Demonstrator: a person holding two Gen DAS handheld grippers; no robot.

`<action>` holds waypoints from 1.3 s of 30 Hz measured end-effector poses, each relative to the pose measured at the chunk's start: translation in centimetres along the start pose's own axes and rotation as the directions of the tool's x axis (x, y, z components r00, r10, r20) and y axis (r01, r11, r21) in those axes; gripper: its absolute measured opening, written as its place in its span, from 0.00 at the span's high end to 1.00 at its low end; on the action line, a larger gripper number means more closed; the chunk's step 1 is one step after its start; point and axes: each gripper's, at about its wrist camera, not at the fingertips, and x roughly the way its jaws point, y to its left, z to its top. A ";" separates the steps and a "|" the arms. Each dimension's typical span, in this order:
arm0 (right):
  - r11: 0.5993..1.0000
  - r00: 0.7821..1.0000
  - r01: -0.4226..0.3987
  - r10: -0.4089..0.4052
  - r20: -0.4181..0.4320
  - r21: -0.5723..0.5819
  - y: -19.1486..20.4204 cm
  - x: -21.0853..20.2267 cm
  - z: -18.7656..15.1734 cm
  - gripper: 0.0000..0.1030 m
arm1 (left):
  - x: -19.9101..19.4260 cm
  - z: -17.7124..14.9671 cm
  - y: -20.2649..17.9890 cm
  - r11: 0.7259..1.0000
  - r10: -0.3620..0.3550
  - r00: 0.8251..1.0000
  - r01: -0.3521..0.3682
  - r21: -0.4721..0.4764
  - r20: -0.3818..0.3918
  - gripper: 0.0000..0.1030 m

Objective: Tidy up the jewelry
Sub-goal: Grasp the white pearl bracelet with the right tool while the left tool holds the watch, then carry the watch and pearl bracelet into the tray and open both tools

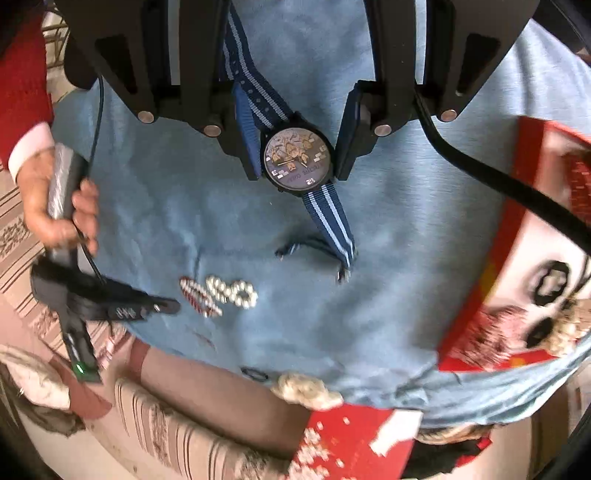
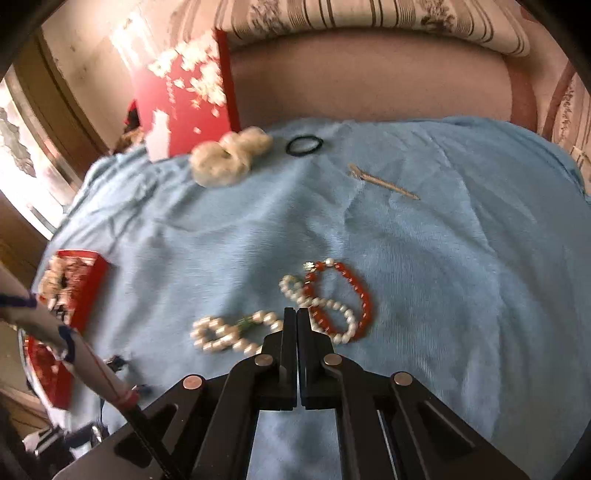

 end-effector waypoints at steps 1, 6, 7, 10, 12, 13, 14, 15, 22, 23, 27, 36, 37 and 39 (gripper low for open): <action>1.000 1.000 -0.003 0.003 0.007 -0.007 0.4 -0.8 -0.2 0.99 | -0.8 0.0 0.3 1.000 -0.001 1.000 0.001 -0.008 0.013 0.62; 0.995 0.998 0.054 -0.053 0.016 -0.089 2.2 -2.6 -1.3 0.95 | -4.5 0.0 2.0 0.999 0.030 0.997 -0.028 -0.036 0.065 0.62; 0.993 0.998 0.067 -0.067 0.007 -0.097 2.2 -2.4 -1.4 0.90 | -5.1 -0.1 2.3 0.999 0.041 0.997 -0.038 -0.040 0.071 0.62; 0.983 0.991 0.129 -0.131 -0.004 -0.130 1.9 -0.9 -1.8 0.64 | -6.1 -0.6 2.9 0.998 0.042 0.997 -0.039 -0.054 0.071 0.62; 0.977 0.987 0.153 -0.158 -0.022 -0.149 1.6 0.2 -1.8 0.64 | -5.9 -0.8 2.9 0.998 0.040 0.997 -0.036 -0.058 0.060 0.62; 0.974 0.985 0.164 -0.170 -0.026 -0.157 1.4 0.7 -1.7 0.65 | -5.8 -0.9 2.9 0.998 0.038 0.998 -0.035 -0.058 0.055 0.62; 0.971 0.983 0.172 -0.179 -0.027 -0.163 1.2 1.2 -1.5 0.65 | -5.7 -1.1 3.0 0.998 0.035 0.998 -0.032 -0.057 0.051 0.62; 0.969 0.982 0.179 -0.186 -0.026 -0.169 1.1 1.6 -1.3 0.64 | -5.4 -1.0 2.8 0.998 0.033 0.998 -0.030 -0.053 0.048 0.62; 0.924 0.975 0.208 -0.223 -0.010 -0.319 2.1 5.8 0.5 0.65 | -2.5 -0.2 2.2 0.999 0.008 1.000 -0.008 -0.035 0.013 0.62; 0.917 0.975 0.206 -0.223 -0.010 -0.341 2.4 6.3 0.6 0.65 | -2.2 -0.1 2.3 0.999 0.006 1.000 -0.005 -0.036 0.008 0.62; 0.888 0.974 0.187 -0.222 -0.034 -0.421 3.2 8.7 0.7 0.79 | -0.9 0.0 2.6 0.999 0.005 1.000 -0.006 -0.041 -0.014 0.62; 0.962 0.991 0.130 -0.134 0.000 -0.240 1.8 4.4 2.3 0.94 | -1.3 -0.2 3.0 0.998 0.007 1.000 -0.008 -0.056 -0.010 0.62; 0.969 0.993 0.117 -0.117 0.016 -0.216 1.8 3.1 2.4 0.94 | -1.8 -0.2 2.9 0.998 0.005 1.000 -0.005 -0.057 0.000 0.62; 0.978 0.995 0.094 -0.088 0.040 -0.184 2.1 0.7 2.7 0.94 | -3.0 -0.2 2.8 0.998 -0.002 1.000 0.003 -0.059 0.024 0.62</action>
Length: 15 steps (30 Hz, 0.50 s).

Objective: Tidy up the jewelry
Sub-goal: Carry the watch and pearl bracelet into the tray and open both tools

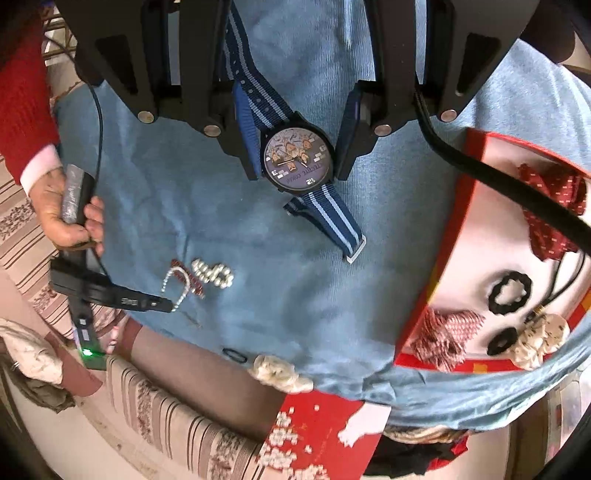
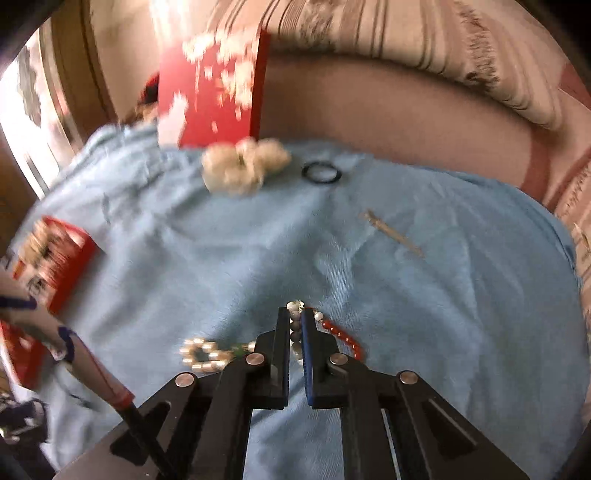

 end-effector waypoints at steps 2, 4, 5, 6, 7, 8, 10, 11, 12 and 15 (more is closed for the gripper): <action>1.000 1.000 -0.016 0.015 0.024 0.017 0.5 -2.6 0.1 0.94 | -1.6 0.1 0.0 1.000 -0.006 0.999 0.006 -0.002 0.032 0.62; 1.000 0.999 -0.022 0.022 0.044 0.011 1.4 -4.9 0.1 0.94 | -3.3 0.3 0.2 1.000 -0.006 0.998 0.007 -0.005 0.065 0.62; 1.000 0.998 -0.026 0.026 0.057 0.002 2.1 -6.1 0.1 0.94 | -4.0 0.4 0.4 1.000 -0.006 0.997 0.007 -0.009 0.079 0.62; 0.999 0.997 -0.032 0.032 0.064 -0.005 2.8 -6.7 0.1 0.94 | -5.2 0.5 0.8 1.000 -0.005 0.995 0.007 -0.017 0.102 0.62; 0.999 0.997 -0.039 0.040 0.072 -0.013 3.6 -7.6 0.1 0.94 | -6.1 0.7 1.2 1.000 -0.002 0.993 0.005 -0.024 0.119 0.62; 0.999 0.996 -0.047 0.049 0.077 -0.023 4.6 -8.4 0.1 0.94 | -6.9 0.8 1.7 1.000 0.002 0.991 0.002 -0.031 0.132 0.62; 0.997 0.994 -0.067 0.070 0.084 -0.041 6.3 -9.5 -0.1 0.94 | -9.0 1.2 3.1 0.999 0.021 0.986 -0.012 -0.053 0.163 0.62; 0.996 0.993 -0.074 0.078 0.087 -0.053 7.2 -10.0 -0.2 0.94 | -9.9 1.3 3.9 0.998 0.030 0.984 -0.020 -0.061 0.175 0.62; 0.994 0.992 -0.083 0.089 0.088 -0.070 8.5 -10.4 -0.3 0.94 | -10.9 1.4 4.9 0.997 0.045 0.982 -0.032 -0.070 0.186 0.62; 0.988 0.989 -0.117 0.126 0.082 -0.104 11.4 -11.1 -0.4 0.94 | -13.2 2.0 7.9 0.992 0.105 0.972 -0.089 -0.086 0.212 0.62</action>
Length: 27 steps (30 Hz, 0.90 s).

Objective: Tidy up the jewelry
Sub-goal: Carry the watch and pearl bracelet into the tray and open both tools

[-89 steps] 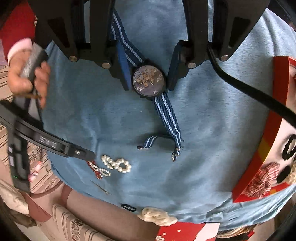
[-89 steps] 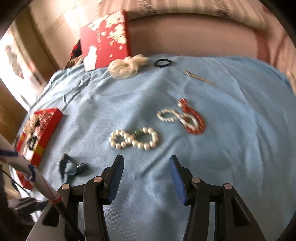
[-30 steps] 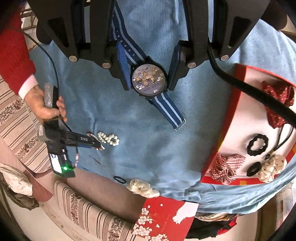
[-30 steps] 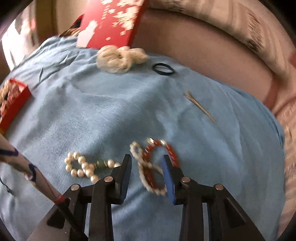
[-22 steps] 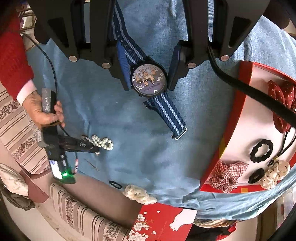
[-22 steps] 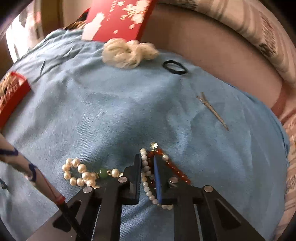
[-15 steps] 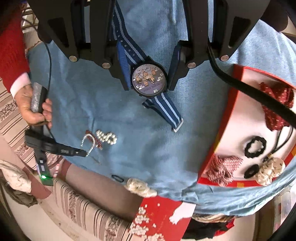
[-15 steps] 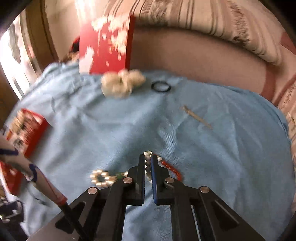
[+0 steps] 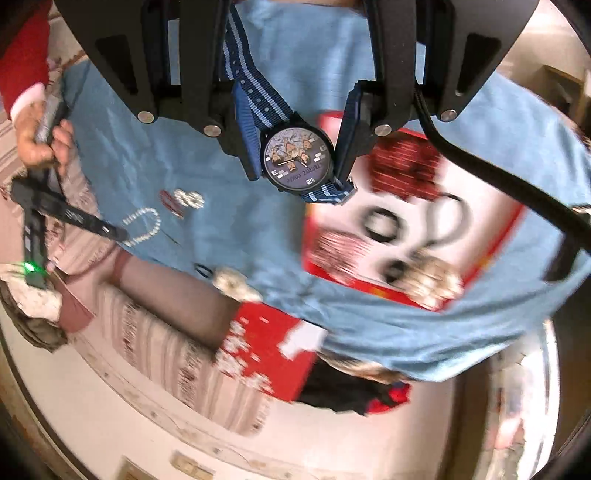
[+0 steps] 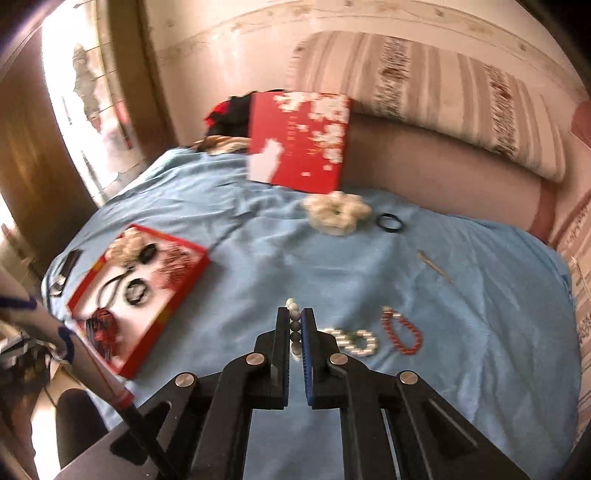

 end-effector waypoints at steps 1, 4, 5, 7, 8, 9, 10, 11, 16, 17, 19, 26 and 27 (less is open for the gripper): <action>1.000 1.000 -0.011 0.011 -0.003 -0.011 1.1 -0.1 0.1 0.94 | -0.5 0.6 1.2 0.999 0.034 0.999 -0.034 0.003 0.011 0.62; 0.999 0.999 -0.034 0.033 -0.011 -0.042 3.9 0.3 0.3 0.94 | -1.6 2.3 5.0 0.989 0.146 0.988 -0.147 0.004 0.042 0.62; 0.998 0.999 -0.040 0.040 -0.012 -0.049 4.6 0.4 0.4 0.94 | -1.8 2.9 6.1 0.985 0.173 0.984 -0.173 -0.004 0.050 0.62; 0.996 0.998 -0.062 0.061 -0.016 -0.064 6.6 0.9 0.8 0.94 | -2.2 4.3 8.8 0.972 0.235 0.970 -0.233 -0.034 0.068 0.62; 0.995 0.997 -0.075 0.074 -0.020 -0.071 7.7 1.3 1.1 0.94 | -2.3 5.0 9.9 0.963 0.267 0.960 -0.264 -0.046 0.081 0.62; 0.993 0.996 -0.090 0.088 -0.025 -0.077 8.8 1.6 1.4 0.94 | -2.4 5.5 10.6 0.957 0.288 0.953 -0.284 -0.051 0.093 0.62; 0.991 0.994 -0.103 0.101 -0.029 -0.081 9.6 2.0 1.7 0.94 | -2.4 6.1 11.4 0.952 0.307 0.946 -0.302 -0.057 0.109 0.62; 0.990 0.993 -0.116 0.113 -0.033 -0.086 10.6 2.5 2.1 0.94 | -2.2 6.7 12.1 0.950 0.311 0.943 -0.305 -0.062 0.123 0.62; 0.972 0.973 -0.227 0.224 -0.063 -0.060 16.3 6.0 4.4 0.94 | 1.9 7.3 14.5 0.954 0.296 0.953 -0.293 -0.056 0.063 0.62; 0.967 0.966 -0.250 0.246 -0.076 -0.044 17.2 6.8 4.6 0.94 | 3.1 6.9 14.9 0.955 0.293 0.956 -0.291 -0.050 0.033 0.62; 0.956 0.950 -0.293 0.291 -0.111 -0.005 18.9 8.8 4.6 0.94 | 6.0 5.7 15.8 0.956 0.287 0.957 -0.288 -0.045 -0.042 0.62; 0.937 0.910 -0.346 0.349 -0.225 0.052 22.9 14.6 2.9 0.94 | 10.1 2.7 18.0 0.949 0.296 0.942 -0.308 -0.061 -0.159 0.62; 0.934 0.905 -0.353 0.356 -0.231 0.059 23.1 15.2 2.7 0.94 | 10.5 2.5 18.2 0.946 0.305 0.937 -0.319 -0.055 -0.173 0.62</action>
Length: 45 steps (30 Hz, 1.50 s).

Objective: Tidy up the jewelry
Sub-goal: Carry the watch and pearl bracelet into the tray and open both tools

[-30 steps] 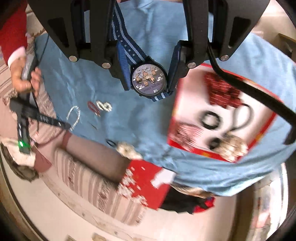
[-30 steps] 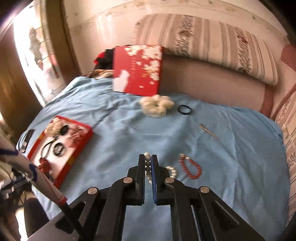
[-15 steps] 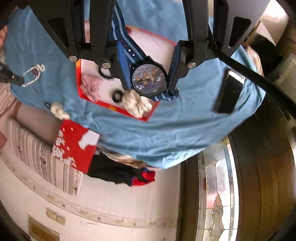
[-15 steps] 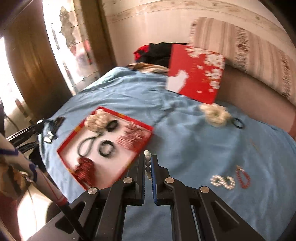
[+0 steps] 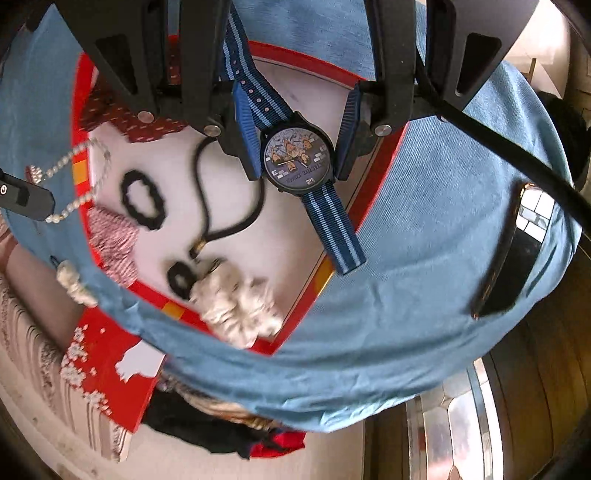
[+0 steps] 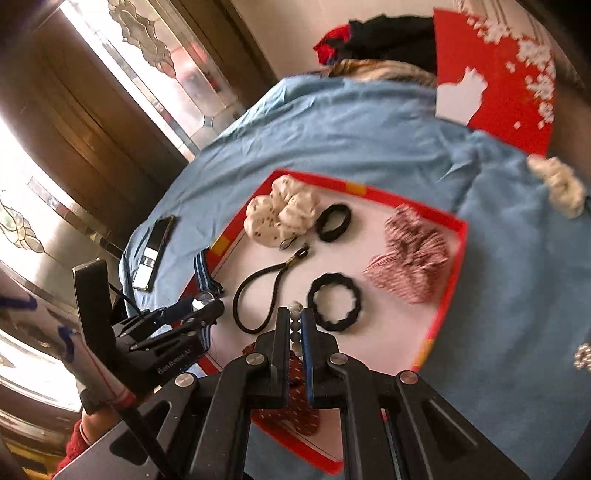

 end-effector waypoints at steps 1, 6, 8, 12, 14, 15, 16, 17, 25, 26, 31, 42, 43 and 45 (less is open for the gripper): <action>1.000 1.000 -0.006 0.006 -0.004 0.005 -0.1 0.5 0.0 0.94 | 0.2 -0.1 0.2 1.000 0.009 1.000 -0.009 0.006 -0.007 0.62; 0.999 0.999 0.032 -0.032 -0.025 0.012 -1.1 2.3 -0.1 0.94 | 0.8 -0.2 0.2 0.999 0.026 1.000 -0.026 0.030 -0.010 0.62; 0.998 0.998 0.053 -0.052 -0.039 0.029 -2.1 2.8 -0.3 0.94 | 1.1 0.0 0.0 1.000 0.010 1.000 -0.010 0.026 -0.009 0.62; 0.991 0.989 0.134 -0.132 -0.069 0.024 -3.9 3.5 -1.1 0.94 | 1.4 0.8 -0.2 0.999 -0.039 0.999 0.039 0.005 -0.008 0.62; 0.987 0.984 0.162 -0.161 -0.080 0.004 -3.9 3.7 -1.5 0.94 | 1.2 1.2 -0.4 0.999 -0.051 0.999 0.051 0.000 0.001 0.62; 0.985 0.981 0.174 -0.174 -0.083 -0.013 -3.9 3.9 -1.7 0.93 | 1.0 1.5 -0.6 0.998 -0.059 0.998 0.059 -0.001 0.009 0.62; 0.983 0.979 0.183 -0.185 -0.083 -0.028 -3.8 3.9 -1.8 0.93 | 0.7 1.7 -0.8 0.998 -0.067 0.998 0.067 0.000 0.018 0.62; 0.981 0.978 0.190 -0.192 -0.080 -0.037 -3.7 4.0 -1.9 0.93 | 0.2 2.1 -1.0 0.997 -0.077 0.996 0.077 0.004 0.033 0.62; 0.978 0.980 0.196 -0.194 0.032 -0.072 -2.4 0.6 -2.8 0.58 | -4.7 6.2 -1.6 0.978 -0.208 0.959 0.198 0.071 0.192 0.62; 0.975 0.978 0.205 -0.201 0.056 -0.088 -2.3 -0.3 -3.1 0.57 | -5.1 6.7 -1.7 0.974 -0.223 0.953 0.208 0.095 0.206 0.62; 0.959 0.966 0.248 -0.234 0.112 -0.134 -2.3 -3.3 -4.7 0.54 | -2.1 7.1 -2.9 0.961 -0.203 0.973 0.176 0.211 0.113 0.62; 0.969 0.969 0.237 -0.231 0.094 -0.067 -4.7 -4.6 -6.2 0.54 | 2.2 2.2 -2.1 0.951 -0.025 0.999 0.038 0.308 -0.047 0.62; 0.971 0.970 0.233 -0.227 0.093 -0.058 -4.9 -4.7 -6.4 0.54 | 2.2 2.2 -1.9 0.954 -0.025 0.998 0.039 0.299 -0.052 0.62; 0.972 0.970 0.228 -0.224 0.092 -0.047 -5.1 -4.8 -6.6 0.54 | 2.1 2.3 -1.4 0.961 -0.025 0.999 0.037 0.275 -0.046 0.62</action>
